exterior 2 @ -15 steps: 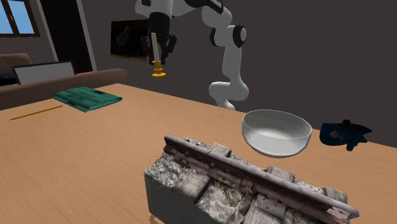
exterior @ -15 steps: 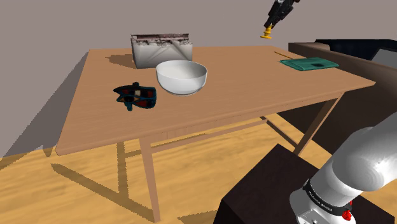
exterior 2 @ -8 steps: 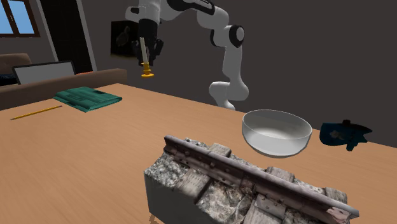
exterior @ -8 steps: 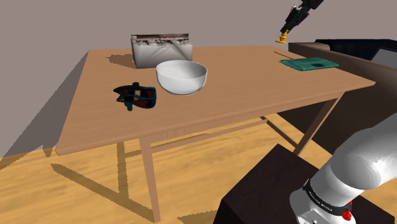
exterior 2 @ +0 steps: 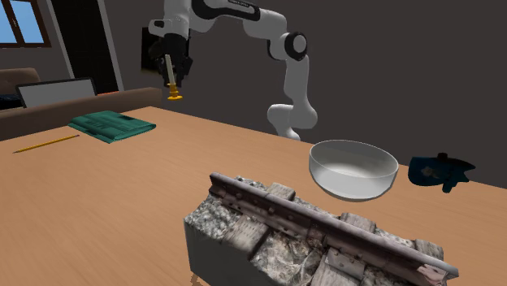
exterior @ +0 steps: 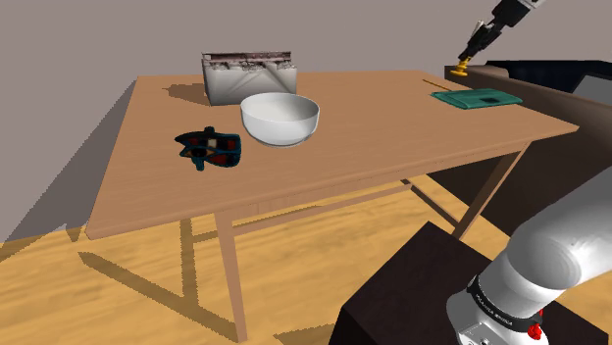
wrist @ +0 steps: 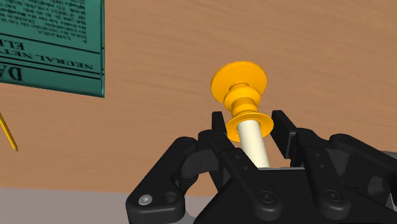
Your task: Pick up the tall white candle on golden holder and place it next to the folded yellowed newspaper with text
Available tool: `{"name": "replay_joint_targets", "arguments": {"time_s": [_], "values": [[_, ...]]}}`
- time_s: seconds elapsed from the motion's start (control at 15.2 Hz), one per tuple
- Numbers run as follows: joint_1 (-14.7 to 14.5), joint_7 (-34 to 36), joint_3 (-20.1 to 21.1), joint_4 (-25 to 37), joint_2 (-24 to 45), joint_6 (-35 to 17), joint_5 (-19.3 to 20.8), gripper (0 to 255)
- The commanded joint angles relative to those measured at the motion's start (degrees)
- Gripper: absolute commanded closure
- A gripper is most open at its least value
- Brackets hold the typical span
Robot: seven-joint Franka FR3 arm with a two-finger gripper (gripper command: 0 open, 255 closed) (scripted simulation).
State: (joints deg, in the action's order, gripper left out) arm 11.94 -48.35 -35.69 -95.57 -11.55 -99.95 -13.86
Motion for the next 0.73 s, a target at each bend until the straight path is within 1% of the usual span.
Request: {"name": "replay_joint_targets", "arguments": {"time_s": [0.0, 0.2, 0.4, 0.53, 0.66], "values": [[0.7, -3.5, -2.7, 2.2, 2.3, 1.3, -1.8, 255], [2.3, -8.9, -6.8, 5.2, 6.1, 3.2, -4.9, 255], [4.7, -14.7, -10.8, 9.0, 11.2, 5.7, -9.3, 255], [7.2, -18.7, -13.0, 12.1, 15.3, 7.8, -12.9, 255], [10.6, -22.5, -14.7, 15.6, 19.8, 10.3, -16.8, 255]]}}
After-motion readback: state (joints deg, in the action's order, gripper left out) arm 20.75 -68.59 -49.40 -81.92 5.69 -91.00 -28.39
